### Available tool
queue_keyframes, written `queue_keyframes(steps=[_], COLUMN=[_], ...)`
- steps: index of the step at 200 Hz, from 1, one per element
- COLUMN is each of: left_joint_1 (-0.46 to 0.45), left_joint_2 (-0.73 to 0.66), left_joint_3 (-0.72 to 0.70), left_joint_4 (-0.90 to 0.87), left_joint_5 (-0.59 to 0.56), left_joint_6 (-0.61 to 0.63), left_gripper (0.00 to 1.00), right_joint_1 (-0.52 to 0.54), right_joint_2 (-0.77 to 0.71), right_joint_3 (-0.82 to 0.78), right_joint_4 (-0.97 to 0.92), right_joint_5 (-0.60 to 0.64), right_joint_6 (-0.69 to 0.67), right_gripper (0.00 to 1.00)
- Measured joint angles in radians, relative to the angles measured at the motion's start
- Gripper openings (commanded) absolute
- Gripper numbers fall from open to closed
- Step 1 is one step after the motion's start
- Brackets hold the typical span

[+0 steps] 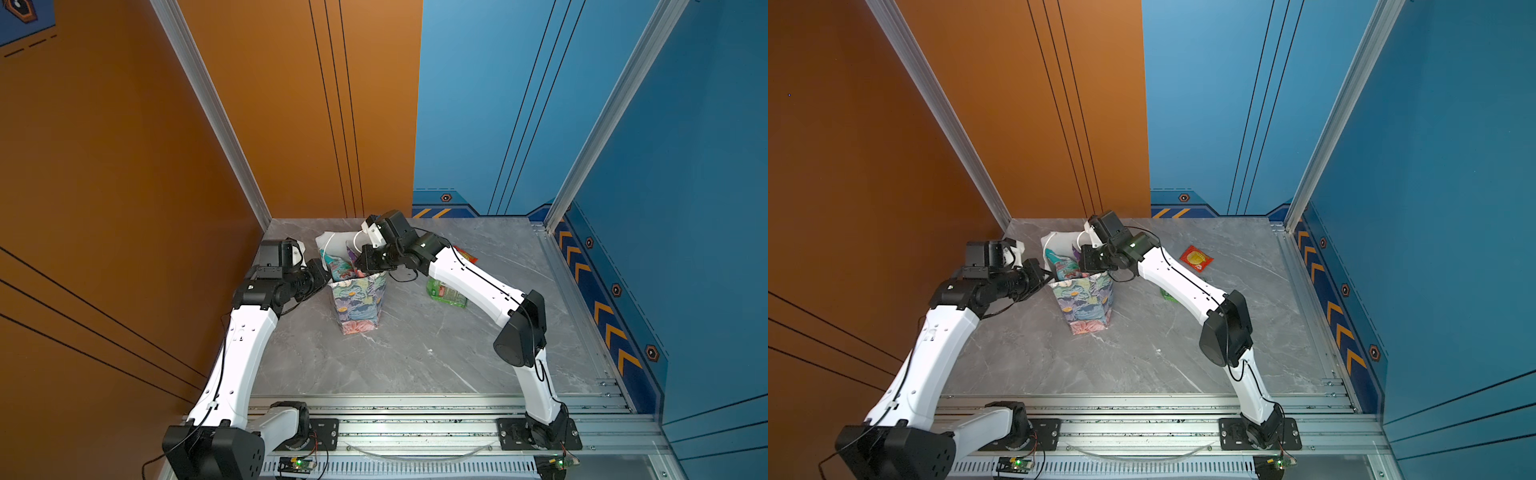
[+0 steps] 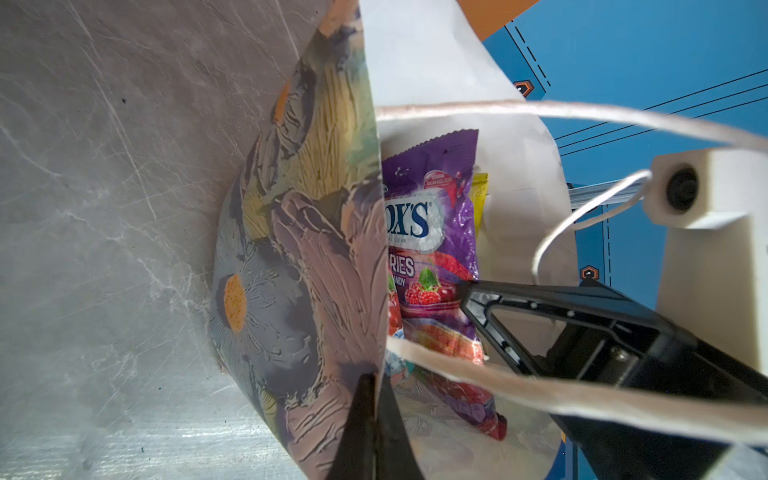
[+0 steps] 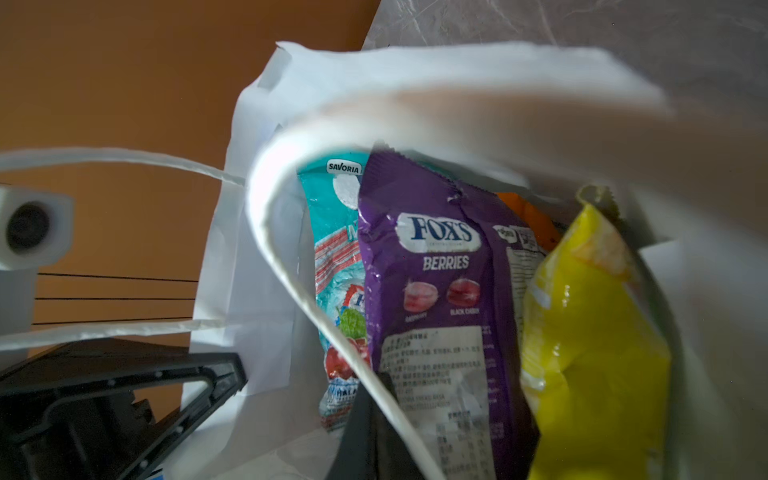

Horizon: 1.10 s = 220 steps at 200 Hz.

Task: Place the snacks into the paper bag
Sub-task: Place the snack in the paper bag, then pick up the snack at the center of the table.

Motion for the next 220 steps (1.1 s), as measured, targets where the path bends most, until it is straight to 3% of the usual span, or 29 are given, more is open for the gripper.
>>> queue_keyframes(steps=[39,88,117,171,220], left_joint_1=[0.003,0.01,0.011,0.019,0.019], left_joint_2=[0.0,0.0,0.0,-0.006,-0.008], left_joint_3=[0.0,0.0,-0.002,-0.009,-0.011], left_joint_4=[0.001,0.002,0.001,0.003,0.004], left_joint_5=[0.0,0.007,0.008,0.014,0.015], left_joint_6=[0.0,0.0,0.0,0.0,0.0], left_gripper=[0.0,0.0,0.0,0.0,0.0], right_joint_1=[0.0,-0.018,-0.047,-0.13,-0.308], right_joint_2=[0.032,0.016,-0.068,-0.372,-0.572], right_joint_3=[0.064,0.143,0.129,-0.128,-0.505], right_joint_4=[-0.031,-0.046,-0.04,0.074,0.135], right_joint_5=[0.01,0.002,-0.005,-0.042,-0.032], right_joint_6=[-0.006,-0.023,-0.034,-0.032,-0.011], right_gripper=[0.37,0.55,0.59,0.67,0.69])
